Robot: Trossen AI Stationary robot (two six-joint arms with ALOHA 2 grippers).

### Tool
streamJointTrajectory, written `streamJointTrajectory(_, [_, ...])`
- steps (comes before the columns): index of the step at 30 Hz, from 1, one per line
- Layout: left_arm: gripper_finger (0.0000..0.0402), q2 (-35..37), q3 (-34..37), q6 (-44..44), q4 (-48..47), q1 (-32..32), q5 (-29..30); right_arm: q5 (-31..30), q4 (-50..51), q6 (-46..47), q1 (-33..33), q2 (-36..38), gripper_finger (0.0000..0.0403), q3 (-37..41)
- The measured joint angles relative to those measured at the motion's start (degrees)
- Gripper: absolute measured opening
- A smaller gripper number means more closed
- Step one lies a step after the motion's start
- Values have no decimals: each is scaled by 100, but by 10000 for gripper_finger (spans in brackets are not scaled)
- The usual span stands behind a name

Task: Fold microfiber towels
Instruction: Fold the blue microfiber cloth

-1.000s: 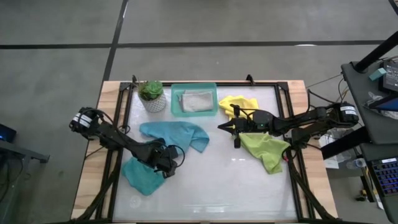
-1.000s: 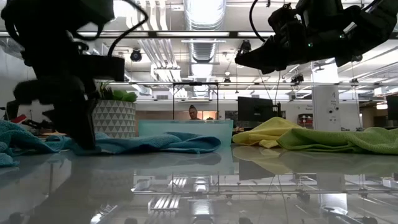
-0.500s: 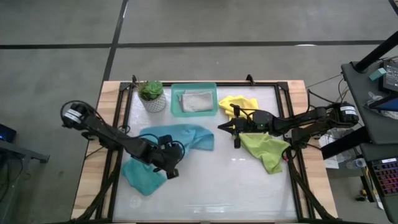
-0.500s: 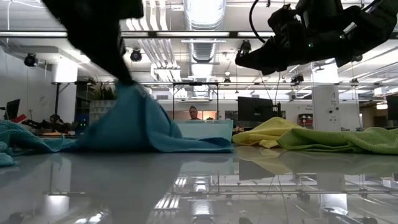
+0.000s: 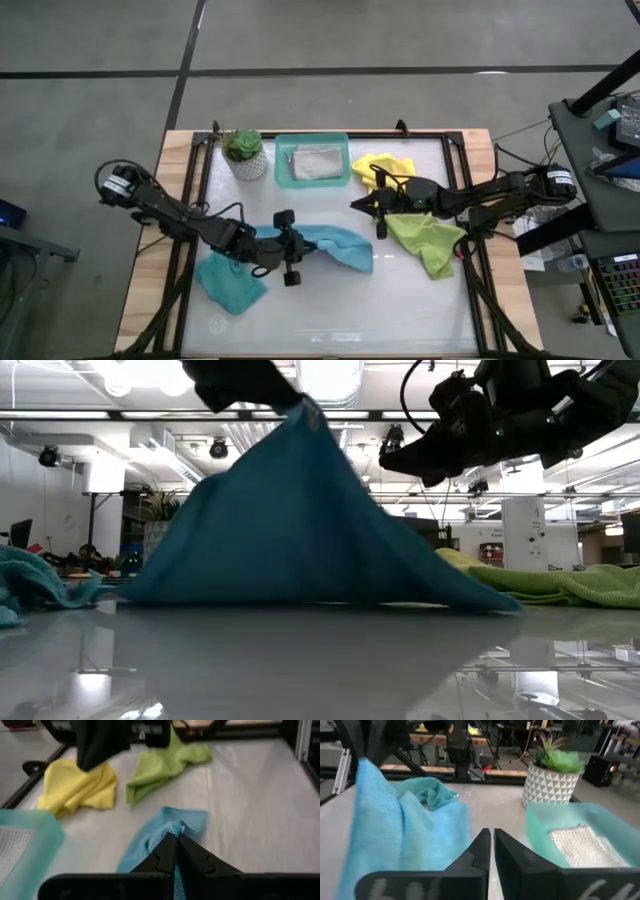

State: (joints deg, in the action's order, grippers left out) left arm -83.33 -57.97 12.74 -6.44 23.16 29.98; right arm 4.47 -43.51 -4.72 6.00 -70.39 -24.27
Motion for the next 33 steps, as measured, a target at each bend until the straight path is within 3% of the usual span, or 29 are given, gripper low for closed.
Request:
streamJointTrajectory(8, [0, 159, -35, 23, -13, -112, -4, 20, 813, 416, -6, 20, 99, -336])
streamJointTrajectory(15, [0, 563, -33, -16, -9, -209, -7, 325, 2820, 608, -322, 50, 169, -1130])
streamJointTrajectory(21, [0, 747, -16, -133, -8, -376, -2, 309, 4085, 976, -754, 52, 191, -1677])
streamJointTrajectory(26, [0, 758, 0, -291, -11, -442, 9, 238, 3995, 1148, -1091, 36, 192, -1788])
streamJointTrajectory(30, [0, 745, 11, -716, -14, -442, -99, -452, 3679, 1155, -1229, -38, 190, -1797])
streamJointTrajectory(33, [0, 745, 11, -736, -10, -442, -138, -595, 3275, 1096, -1239, -196, 185, -1774])
